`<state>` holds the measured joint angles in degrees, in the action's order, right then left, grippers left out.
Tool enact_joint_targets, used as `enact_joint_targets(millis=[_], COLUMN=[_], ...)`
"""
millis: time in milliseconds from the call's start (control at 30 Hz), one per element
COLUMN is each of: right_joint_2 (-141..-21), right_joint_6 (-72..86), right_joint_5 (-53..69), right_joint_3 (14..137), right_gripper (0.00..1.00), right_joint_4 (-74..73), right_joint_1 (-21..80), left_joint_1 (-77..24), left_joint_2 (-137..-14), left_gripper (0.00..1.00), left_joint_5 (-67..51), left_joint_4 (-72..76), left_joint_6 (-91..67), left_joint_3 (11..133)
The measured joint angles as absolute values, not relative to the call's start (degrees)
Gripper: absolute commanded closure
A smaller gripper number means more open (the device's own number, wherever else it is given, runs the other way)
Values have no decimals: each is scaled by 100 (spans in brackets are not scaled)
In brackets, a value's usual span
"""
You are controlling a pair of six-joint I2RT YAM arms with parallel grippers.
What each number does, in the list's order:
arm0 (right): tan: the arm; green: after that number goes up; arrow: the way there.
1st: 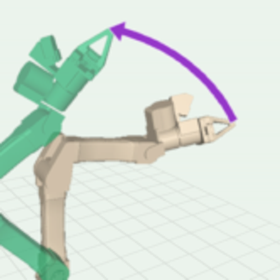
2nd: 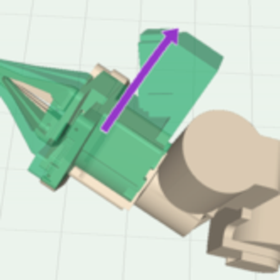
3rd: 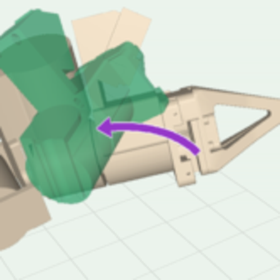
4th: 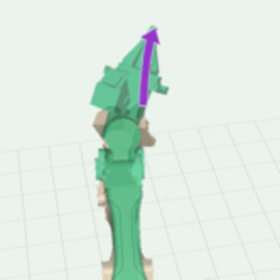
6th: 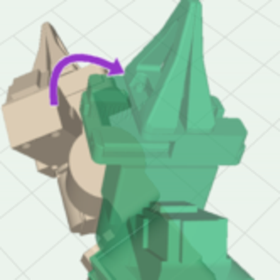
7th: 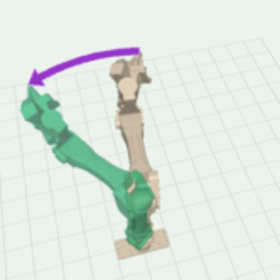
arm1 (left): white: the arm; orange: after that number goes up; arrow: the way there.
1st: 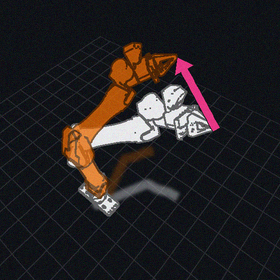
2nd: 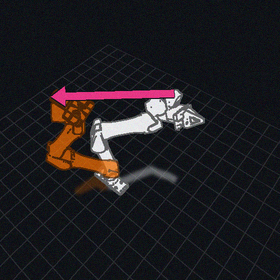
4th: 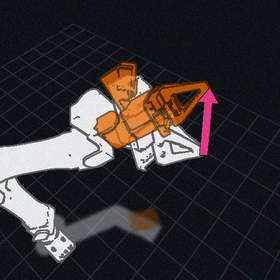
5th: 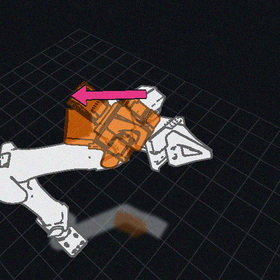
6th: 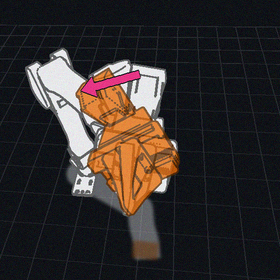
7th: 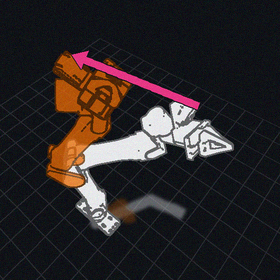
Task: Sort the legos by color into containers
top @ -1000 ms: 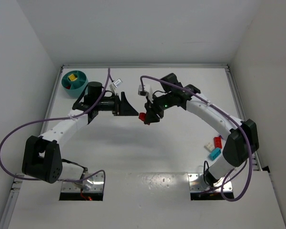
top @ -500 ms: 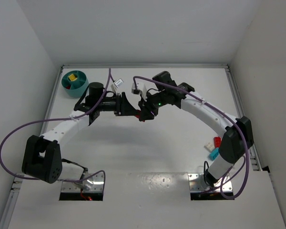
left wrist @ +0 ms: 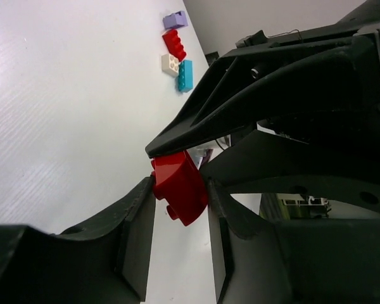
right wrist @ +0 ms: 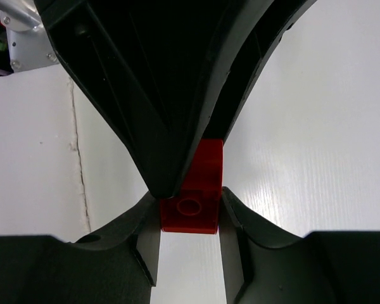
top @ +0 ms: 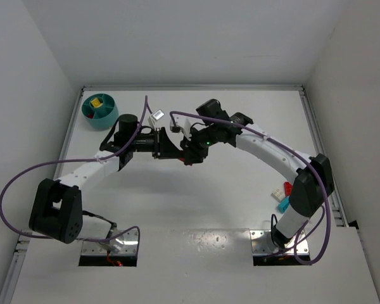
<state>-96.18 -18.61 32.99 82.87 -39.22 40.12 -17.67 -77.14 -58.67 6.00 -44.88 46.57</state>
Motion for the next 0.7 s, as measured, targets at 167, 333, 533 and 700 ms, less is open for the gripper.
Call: enact_joint_targets(millis=[167,333,533,700], right_joint_2=[-9620,-9620,-9579,-9159], right_joint_6=[-1929,-1953,-1942,-1861], right_joint_5=[3192,3098,2897,2609], right_joint_3=[8298,8331,8348,8121], right_gripper=[82,46,38,37], right_joint_4=[-3946,-3820,-3933,-3907], right_joint_1=[4053,4134,4023,3632], left_joint_1=[-1752,-1496,-502,716], left_joint_2=[-7714,-7509,-7085,-7435], left_gripper=[100,100,100,100], left_joint_5=[-5865,-5861,-5754,-5933], left_joint_4=[657,639,283,-963], left_joint_6=[-4571,-4519,-4086,-3100], left_joint_3=[4619,4510,4488,5297])
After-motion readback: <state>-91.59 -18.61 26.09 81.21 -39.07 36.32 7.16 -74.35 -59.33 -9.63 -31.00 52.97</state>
